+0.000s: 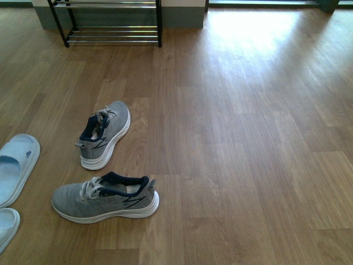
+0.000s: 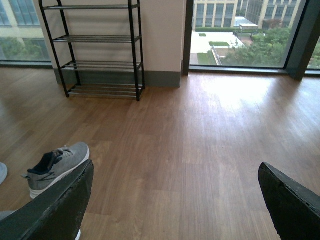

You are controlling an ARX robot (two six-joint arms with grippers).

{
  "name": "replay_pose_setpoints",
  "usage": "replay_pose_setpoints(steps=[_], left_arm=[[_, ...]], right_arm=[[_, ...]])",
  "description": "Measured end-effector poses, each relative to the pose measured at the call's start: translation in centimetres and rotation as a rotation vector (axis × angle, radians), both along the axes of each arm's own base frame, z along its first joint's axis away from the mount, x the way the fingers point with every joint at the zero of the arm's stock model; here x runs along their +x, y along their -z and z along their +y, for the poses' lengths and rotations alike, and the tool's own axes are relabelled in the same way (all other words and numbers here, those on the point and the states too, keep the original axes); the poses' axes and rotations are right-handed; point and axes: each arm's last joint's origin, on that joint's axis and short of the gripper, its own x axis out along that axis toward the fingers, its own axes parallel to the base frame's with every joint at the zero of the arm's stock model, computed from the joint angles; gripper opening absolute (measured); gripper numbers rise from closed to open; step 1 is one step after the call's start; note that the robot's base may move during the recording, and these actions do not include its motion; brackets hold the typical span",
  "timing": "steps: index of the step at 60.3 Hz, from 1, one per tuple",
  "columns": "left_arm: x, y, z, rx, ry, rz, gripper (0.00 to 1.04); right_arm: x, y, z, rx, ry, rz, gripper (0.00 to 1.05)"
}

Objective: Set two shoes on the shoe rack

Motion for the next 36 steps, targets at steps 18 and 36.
replay_pose_setpoints(steps=[18,36], left_arm=[[9.4,4.6,-2.3,-0.092,0.089,0.061,0.95],[14.2,13.1,-4.6,-0.301,-0.029,0.160,0.95]], right_arm=[[0.0,0.0,0.0,0.000,0.000,0.000,0.95],[0.0,0.0,0.0,0.000,0.000,0.000,0.95]])
